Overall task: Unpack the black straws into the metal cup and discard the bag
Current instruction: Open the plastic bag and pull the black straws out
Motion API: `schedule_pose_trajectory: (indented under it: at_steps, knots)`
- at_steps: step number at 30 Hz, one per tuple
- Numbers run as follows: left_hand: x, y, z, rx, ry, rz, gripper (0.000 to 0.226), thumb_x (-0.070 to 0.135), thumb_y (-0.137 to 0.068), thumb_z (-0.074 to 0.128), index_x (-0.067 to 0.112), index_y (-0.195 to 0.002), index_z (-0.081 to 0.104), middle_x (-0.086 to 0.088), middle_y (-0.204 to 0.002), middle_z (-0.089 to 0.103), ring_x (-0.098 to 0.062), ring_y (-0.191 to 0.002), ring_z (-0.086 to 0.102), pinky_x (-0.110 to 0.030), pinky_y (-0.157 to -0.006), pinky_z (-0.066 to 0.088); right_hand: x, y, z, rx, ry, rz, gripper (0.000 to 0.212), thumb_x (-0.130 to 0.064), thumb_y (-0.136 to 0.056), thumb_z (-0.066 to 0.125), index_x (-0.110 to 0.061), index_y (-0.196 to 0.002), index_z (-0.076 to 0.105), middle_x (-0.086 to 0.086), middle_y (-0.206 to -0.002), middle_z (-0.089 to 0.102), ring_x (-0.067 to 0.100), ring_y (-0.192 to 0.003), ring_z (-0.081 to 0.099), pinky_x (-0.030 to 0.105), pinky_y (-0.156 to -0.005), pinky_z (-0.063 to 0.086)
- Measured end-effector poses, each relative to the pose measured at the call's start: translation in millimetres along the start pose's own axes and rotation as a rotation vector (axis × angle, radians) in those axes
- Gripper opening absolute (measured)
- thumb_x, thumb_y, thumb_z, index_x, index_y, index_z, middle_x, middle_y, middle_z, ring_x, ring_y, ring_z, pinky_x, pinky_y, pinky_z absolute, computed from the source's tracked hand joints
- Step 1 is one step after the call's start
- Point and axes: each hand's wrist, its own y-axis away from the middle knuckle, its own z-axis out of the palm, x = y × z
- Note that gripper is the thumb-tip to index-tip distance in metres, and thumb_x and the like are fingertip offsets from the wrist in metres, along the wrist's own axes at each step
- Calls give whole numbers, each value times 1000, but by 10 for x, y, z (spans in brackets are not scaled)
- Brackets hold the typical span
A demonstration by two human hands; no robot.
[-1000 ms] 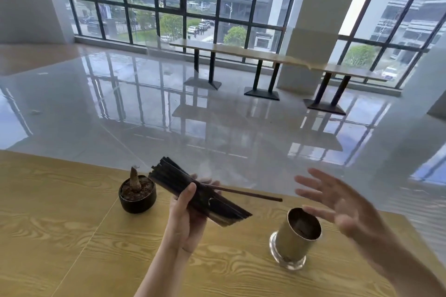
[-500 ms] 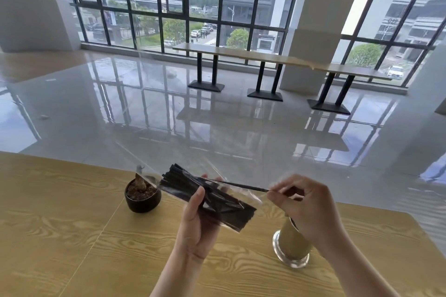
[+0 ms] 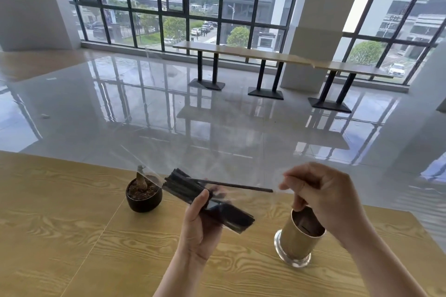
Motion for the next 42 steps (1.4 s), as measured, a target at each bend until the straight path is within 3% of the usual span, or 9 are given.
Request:
schedule_pose_trajectory:
  at_steps: [3,6,15,20,23,27,32,37,42]
  knots:
    - [2,-23,2,-14,48,-2,51,17,-62,94,16,-107,71,-11,-99,73,-27,-89,72,-45,-86,58,-70,-59,-93,2,125,-97,19,-13,-89,73,-30,-82,69,-9,-82,79,9,-68,72,25,-57,56]
    - [-32,-44,37,-39,90,-8,59,15,-60,94,18,-114,70,-12,-112,72,-28,-100,71,-47,-87,58,-110,-47,-69,-16,-46,-100,3,-24,-86,72,-25,-84,70,-2,-84,80,12,-79,76,25,-68,61]
    - [-87,-129,110,-40,146,-8,61,15,-60,94,19,-112,62,-6,-102,70,-25,-97,70,-45,-94,52,-2,-106,-109,57,-180,-110,23,-32,-81,74,-19,-99,71,6,-87,80,25,-77,78,33,-71,64]
    - [-118,-151,147,-17,189,-15,62,11,-57,94,20,-108,61,-4,-102,67,-22,-94,69,-42,-94,50,180,1,-26,-126,-56,50,39,-38,-70,81,-30,-107,73,-8,-98,80,10,-94,76,28,-86,61]
    - [-127,-150,145,-27,172,-8,62,9,-56,94,18,-108,62,-7,-100,68,-23,-92,70,-43,-92,54,219,8,37,22,-29,9,17,-40,-72,75,-29,-84,80,-8,-86,80,11,-82,76,30,-78,62]
    - [-166,-159,141,-83,194,-50,52,4,-62,90,16,-103,59,-7,-97,67,-24,-89,69,-40,-93,55,251,25,25,132,-195,-19,15,-37,-80,71,-27,-90,77,-1,-89,81,16,-85,77,30,-79,62]
    - [-279,-203,159,-75,158,-107,36,6,-73,81,18,-94,56,-3,-90,59,-20,-84,61,-38,-91,48,502,225,-53,184,-346,105,52,-47,-73,82,-23,-117,69,2,-114,77,21,-109,73,36,-95,57]
    - [-428,-241,212,-48,167,-201,29,6,-72,80,18,-89,60,-5,-88,57,-21,-83,57,-36,-90,46,752,696,-13,252,-323,213,36,-33,-76,78,-30,-112,74,1,-115,77,17,-112,71,25,-91,57]
    - [-666,-202,284,-107,154,-353,27,5,-76,76,17,-93,59,-4,-88,57,-20,-83,63,-38,-94,47,743,1010,-20,528,-141,206,12,-26,-82,73,-25,-91,81,1,-95,81,20,-97,75,37,-89,58]
